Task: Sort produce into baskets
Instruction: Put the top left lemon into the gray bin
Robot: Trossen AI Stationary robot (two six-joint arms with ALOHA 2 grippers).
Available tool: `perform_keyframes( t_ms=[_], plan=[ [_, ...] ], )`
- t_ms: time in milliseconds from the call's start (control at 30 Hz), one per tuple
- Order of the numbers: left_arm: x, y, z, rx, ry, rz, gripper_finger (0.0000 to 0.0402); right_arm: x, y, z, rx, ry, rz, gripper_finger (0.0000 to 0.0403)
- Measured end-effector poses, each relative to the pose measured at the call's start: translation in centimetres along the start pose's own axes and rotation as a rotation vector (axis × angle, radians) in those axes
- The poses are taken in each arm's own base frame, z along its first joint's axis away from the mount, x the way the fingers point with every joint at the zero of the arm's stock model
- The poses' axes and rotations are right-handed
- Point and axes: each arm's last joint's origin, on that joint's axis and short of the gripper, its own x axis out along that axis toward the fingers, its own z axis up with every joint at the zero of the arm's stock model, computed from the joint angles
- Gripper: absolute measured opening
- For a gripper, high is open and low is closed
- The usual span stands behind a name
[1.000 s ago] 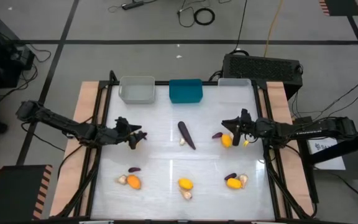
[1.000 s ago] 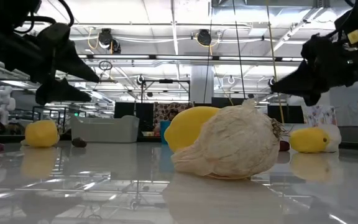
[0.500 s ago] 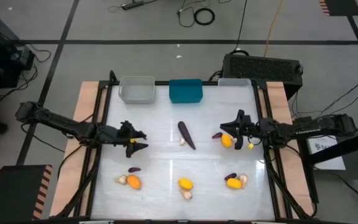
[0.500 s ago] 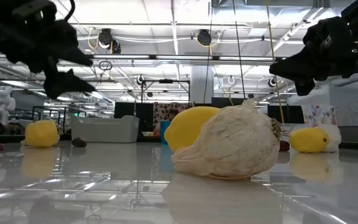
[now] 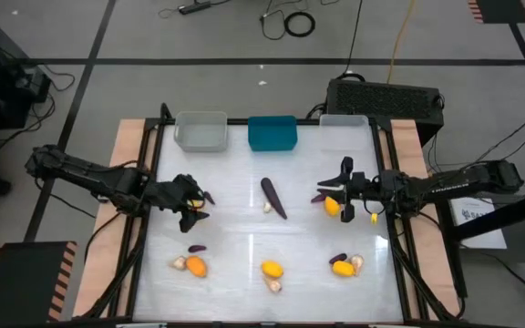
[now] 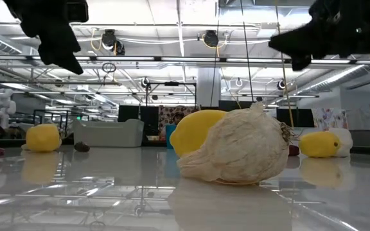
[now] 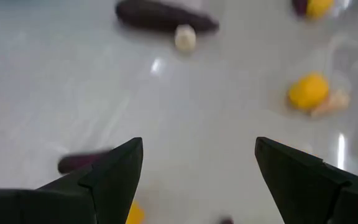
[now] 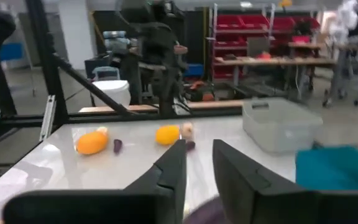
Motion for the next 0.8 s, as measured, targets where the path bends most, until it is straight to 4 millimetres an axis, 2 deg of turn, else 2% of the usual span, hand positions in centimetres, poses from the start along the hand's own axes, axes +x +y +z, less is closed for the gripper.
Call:
perform_keyframes(
  t_ms=[100,167,267,333,400,600,800],
  plan=[
    [0.4,-0.5,0.9,0.017,0.081,0.046,0.0318,0.9,0.7,1.1,-0.062,-0.007,0.033,0.0112],
    [0.6,-0.5,1.8,-0.037,0.141,0.114,0.0318,1.5,1.2,1.8,-0.074,-0.01,0.05,0.0136],
    [1.1,-0.1,2.7,-0.254,0.227,0.22,0.0318,2.4,1.9,2.4,-0.034,-0.003,0.078,0.017],
    [1.7,0.2,2.8,-0.424,0.287,0.251,0.0318,2.9,2.4,2.7,-0.018,0.011,0.099,0.0187],
    [2.5,0.4,2.5,-0.519,0.359,0.278,0.0318,3.3,2.8,3.0,-0.014,0.025,0.117,0.0199],
    [4.1,0.9,1.5,-0.551,0.512,0.416,0.0318,4.8,3.9,4.3,0.046,0.093,0.147,0.0207],
    [5.3,1.1,1.3,-0.535,0.526,0.491,0.0318,5.5,5.0,3.5,0.072,0.172,0.178,0.0203]
  ],
)
